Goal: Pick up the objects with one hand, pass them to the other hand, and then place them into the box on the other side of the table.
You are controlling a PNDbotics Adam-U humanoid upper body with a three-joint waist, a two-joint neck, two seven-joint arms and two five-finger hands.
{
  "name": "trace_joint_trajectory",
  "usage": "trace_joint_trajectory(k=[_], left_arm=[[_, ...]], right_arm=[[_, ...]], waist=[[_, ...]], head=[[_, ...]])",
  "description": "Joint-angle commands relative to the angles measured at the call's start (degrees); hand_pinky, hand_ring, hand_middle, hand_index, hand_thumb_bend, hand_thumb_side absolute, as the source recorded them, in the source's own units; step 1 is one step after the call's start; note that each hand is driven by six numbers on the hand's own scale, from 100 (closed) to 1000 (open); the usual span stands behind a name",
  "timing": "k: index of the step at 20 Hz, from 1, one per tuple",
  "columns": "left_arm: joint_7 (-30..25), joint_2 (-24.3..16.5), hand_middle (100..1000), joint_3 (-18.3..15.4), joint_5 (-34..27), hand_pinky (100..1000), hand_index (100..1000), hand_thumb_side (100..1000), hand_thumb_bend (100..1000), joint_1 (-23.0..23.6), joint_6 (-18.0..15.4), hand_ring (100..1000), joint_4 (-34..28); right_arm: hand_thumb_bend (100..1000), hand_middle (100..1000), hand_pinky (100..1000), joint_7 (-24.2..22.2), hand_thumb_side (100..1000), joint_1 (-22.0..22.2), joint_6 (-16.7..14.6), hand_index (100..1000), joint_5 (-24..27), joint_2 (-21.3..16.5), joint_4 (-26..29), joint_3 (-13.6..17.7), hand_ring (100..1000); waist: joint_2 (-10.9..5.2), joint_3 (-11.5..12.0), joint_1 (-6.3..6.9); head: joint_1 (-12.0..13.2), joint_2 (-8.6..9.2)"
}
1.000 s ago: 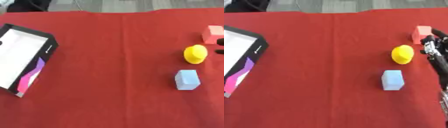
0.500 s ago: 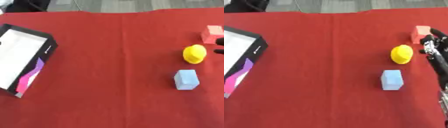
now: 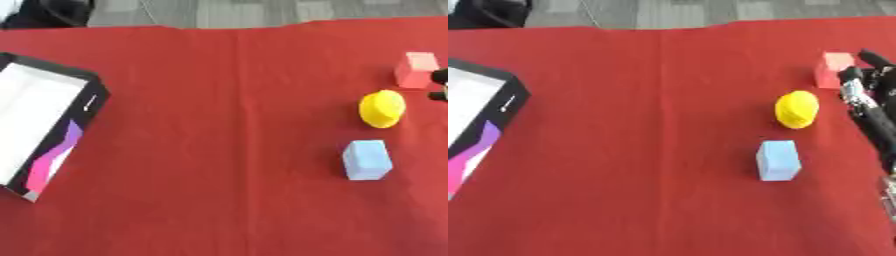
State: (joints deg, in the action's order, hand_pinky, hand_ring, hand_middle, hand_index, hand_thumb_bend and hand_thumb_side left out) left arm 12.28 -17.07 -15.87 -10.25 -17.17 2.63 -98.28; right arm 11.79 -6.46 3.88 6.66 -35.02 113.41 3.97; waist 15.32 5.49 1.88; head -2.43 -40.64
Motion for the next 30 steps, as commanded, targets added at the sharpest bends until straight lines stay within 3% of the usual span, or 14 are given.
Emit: trace_joint_trajectory(k=[1,11,16,21,26,30], left_arm=[[0.0,-2.2,751,-0.5,0.3,751,747,795,218,-0.3,0.0,748,-1.0],[-0.8,-4.2,752,0.3,0.3,751,746,791,211,-0.4,-0.1,749,-1.0],[-1.3,-4.9,752,0.7,0.1,751,746,774,225,-0.6,-0.2,749,-0.8],[-1.9,-5.0,752,1.2,-0.1,750,746,789,205,-1.2,-0.4,749,-0.9],[-2.3,-5.2,752,1.5,0.0,750,746,790,203,-1.7,-0.4,749,-1.1],[-2.5,-5.3,752,1.7,0.0,750,746,791,202,-2.5,-0.4,749,-1.4]], right_arm=[[100,716,743,-1.4,590,-0.2,0.1,925,1.4,-7.5,1.2,1.2,842],[100,777,782,-7.1,554,-3.8,7.2,945,6.9,-22.1,-1.2,2.0,890],[100,799,806,-14.6,547,-8.0,6.2,944,6.3,-28.3,-7.9,1.5,898],[100,817,830,-19.0,508,-12.6,5.8,941,2.4,-32.4,-14.0,-0.3,899],[148,829,853,-24.8,459,-16.2,4.4,945,-2.7,-34.1,-18.2,-2.1,897],[212,846,877,-30.6,335,-18.1,2.1,947,-6.0,-34.1,-20.6,-2.4,913]], waist=[[-1.46,-0.1,-0.83],[-1.05,-0.2,-0.41],[-0.55,-0.2,0.26],[0.06,0.0,0.76],[1.00,0.2,0.84],[2.13,0.4,0.68]], head=[[-0.2,0.51],[-1.3,2.05],[-2.1,2.69],[-4.1,3.74],[-7.3,4.31],[-8.6,4.64]])
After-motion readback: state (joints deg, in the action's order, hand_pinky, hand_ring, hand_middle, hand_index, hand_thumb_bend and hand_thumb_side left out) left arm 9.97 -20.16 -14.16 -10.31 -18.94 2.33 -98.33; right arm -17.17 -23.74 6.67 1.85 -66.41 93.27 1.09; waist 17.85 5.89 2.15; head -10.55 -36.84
